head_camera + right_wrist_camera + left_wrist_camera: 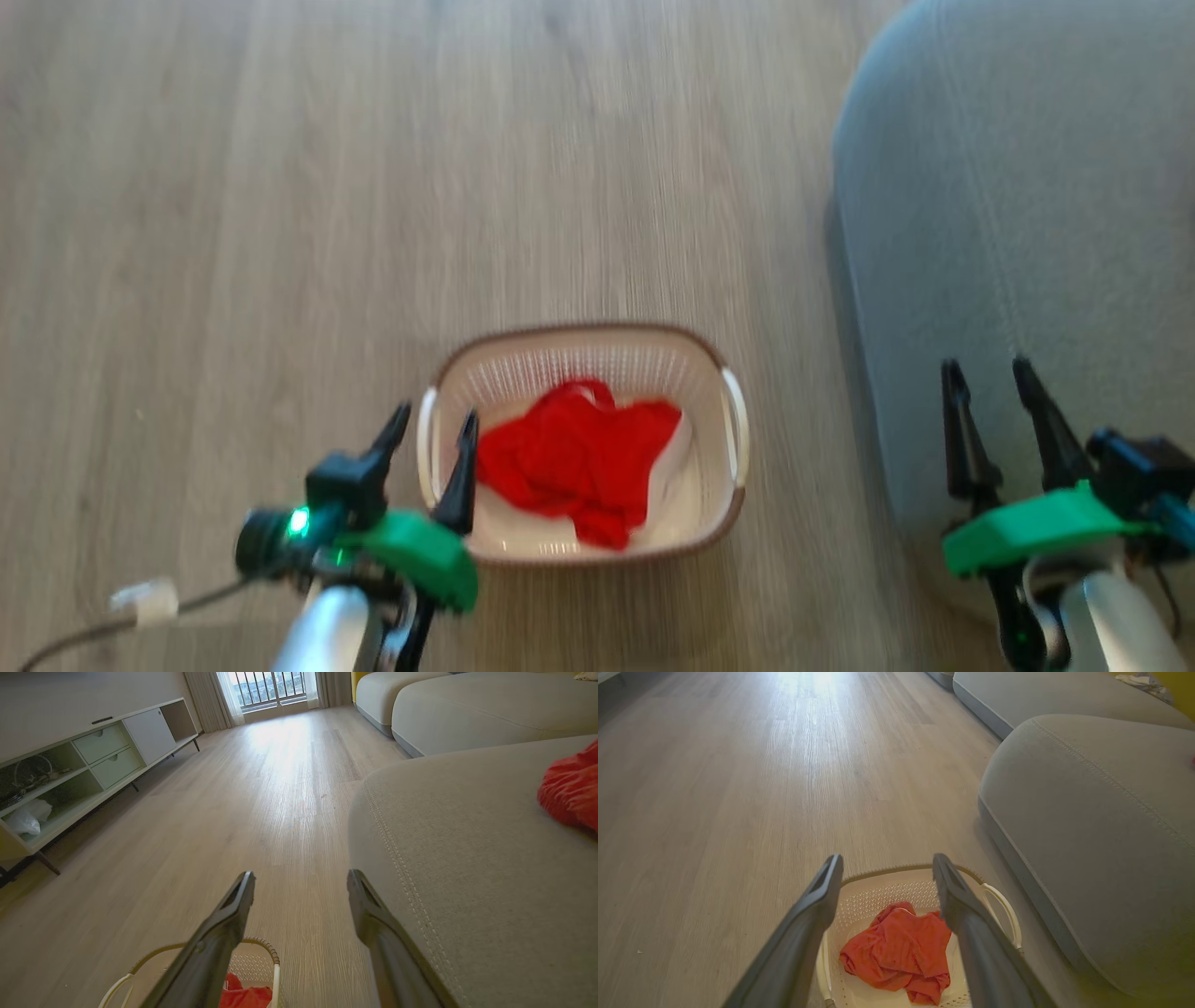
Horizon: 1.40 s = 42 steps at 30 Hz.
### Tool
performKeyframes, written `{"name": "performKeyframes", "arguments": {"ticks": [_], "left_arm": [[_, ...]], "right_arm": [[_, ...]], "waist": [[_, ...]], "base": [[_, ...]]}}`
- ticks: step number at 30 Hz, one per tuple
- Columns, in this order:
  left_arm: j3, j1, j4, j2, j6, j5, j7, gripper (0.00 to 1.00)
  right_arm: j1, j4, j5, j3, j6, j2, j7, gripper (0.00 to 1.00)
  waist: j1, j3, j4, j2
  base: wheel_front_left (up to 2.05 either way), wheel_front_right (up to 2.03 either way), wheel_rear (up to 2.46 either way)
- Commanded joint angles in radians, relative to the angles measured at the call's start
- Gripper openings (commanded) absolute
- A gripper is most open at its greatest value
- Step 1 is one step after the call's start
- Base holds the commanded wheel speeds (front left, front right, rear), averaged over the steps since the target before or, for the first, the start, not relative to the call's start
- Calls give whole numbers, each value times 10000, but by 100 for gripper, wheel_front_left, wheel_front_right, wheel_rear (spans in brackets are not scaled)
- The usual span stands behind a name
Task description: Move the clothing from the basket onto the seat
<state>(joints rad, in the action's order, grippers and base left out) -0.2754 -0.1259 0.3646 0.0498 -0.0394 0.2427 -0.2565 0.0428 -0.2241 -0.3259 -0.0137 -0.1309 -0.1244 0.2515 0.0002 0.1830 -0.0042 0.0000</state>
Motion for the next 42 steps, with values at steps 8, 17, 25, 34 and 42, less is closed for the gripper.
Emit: {"name": "performKeyframes", "arguments": {"ticks": [8,17,25,34,42], "left_arm": [[-264,-2320,1077,5,165,-395,-53,100],[-343,-4455,3480,88,325,-1178,-53,100],[-415,-6154,5435,449,197,-1758,-53,100],[-760,-8205,8346,937,-77,-2277,449,100],[-1268,-9252,9129,1024,-136,-2618,1935,100]], "right_arm": [[1019,759,195,672,2,-65,103,100],[1465,1438,409,1113,2,188,103,100],[1644,1785,296,1280,2,497,103,100],[2025,1835,47,1916,2,713,103,100],[2206,1948,-283,2140,2,738,103,100]], "waist": [[-2,3211,-698,0],[-2,5355,-1613,0],[-2,6474,-2330,0],[-2,7307,-3081,0],[-2,7702,-3314,0]], "base": [[0,0,0],[0,0,0],[0,0,0],[0,0,0],[0,0,0]]}}
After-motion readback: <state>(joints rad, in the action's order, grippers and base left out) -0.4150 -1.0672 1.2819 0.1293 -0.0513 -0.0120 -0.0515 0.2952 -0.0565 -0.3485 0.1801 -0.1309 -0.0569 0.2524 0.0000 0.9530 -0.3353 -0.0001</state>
